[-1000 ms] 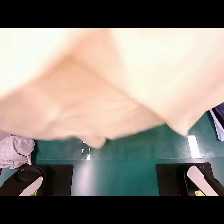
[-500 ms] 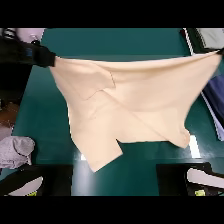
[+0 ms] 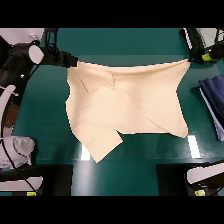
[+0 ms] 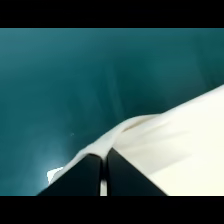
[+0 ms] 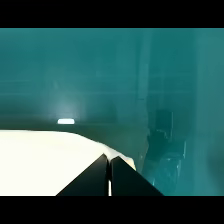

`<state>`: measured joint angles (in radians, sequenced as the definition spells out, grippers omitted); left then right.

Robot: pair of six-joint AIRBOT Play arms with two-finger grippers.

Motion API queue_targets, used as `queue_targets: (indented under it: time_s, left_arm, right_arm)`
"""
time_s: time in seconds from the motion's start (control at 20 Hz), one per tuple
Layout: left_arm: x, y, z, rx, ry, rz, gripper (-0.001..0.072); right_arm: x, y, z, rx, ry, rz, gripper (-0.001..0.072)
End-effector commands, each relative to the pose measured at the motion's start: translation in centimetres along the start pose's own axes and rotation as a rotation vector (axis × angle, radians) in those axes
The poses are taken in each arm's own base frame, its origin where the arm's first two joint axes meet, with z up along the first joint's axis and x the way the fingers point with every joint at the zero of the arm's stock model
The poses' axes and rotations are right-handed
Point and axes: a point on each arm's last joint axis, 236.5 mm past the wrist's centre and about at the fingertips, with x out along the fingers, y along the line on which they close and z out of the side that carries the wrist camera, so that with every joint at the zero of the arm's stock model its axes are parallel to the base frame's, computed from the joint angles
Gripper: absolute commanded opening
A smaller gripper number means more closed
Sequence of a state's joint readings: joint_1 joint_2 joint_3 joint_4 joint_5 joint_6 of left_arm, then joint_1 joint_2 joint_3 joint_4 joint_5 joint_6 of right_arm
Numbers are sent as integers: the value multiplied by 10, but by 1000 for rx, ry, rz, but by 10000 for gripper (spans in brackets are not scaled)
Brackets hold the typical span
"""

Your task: Fold the shirts.

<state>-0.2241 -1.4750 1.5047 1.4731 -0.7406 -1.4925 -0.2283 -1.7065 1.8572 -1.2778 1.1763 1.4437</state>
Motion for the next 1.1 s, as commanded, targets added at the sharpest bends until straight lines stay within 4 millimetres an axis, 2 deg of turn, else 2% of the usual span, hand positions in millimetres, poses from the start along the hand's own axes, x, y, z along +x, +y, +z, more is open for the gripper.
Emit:
queue_targets:
  time_s: [0.0, 0.15, 0.3, 0.45, 0.55, 0.7, 0.75, 0.8, 0.85, 0.95, 1.05]
  left_arm:
    - [16, 10, -13, 39, 37, 37, 25]
    - [9, 9, -63, 48, 249, 28, 25]
    - [-5, 8, -117, 43, 471, 18, 25]
    - [-7, 8, -164, 39, 605, 14, 26]
    - [-6, 8, -181, 36, 644, 12, 26]
    - [-6, 8, -187, 10, 658, 20, 49]
    - [-6, 8, -186, 2, 657, 23, 324]
    - [-7, 8, -186, -5, 661, 26, 579]
    - [-9, 9, -188, -30, 668, 37, 592]
    - [-20, 14, -188, -46, 685, 69, 593]
    - [-40, 17, -183, -68, 689, 96, 583]
  right_arm:
    - [23, -6, -12, -36, 49, -5, 14]
    - [17, -8, -62, -41, 263, -3, 13]
    - [11, -11, -91, -16, 383, -19, 14]
    - [21, -16, -135, 22, 520, -17, 14]
    - [31, -17, -155, 34, 566, -14, 16]
    - [39, -14, -178, 38, 622, -8, 23]
    - [39, -14, -181, 37, 630, -6, 157]
    - [38, -14, -181, 38, 634, -5, 405]
    - [35, -13, -181, 36, 637, -5, 468]
    - [23, -10, -175, 28, 617, -6, 462]
    - [4, -7, -165, 20, 578, -8, 452]
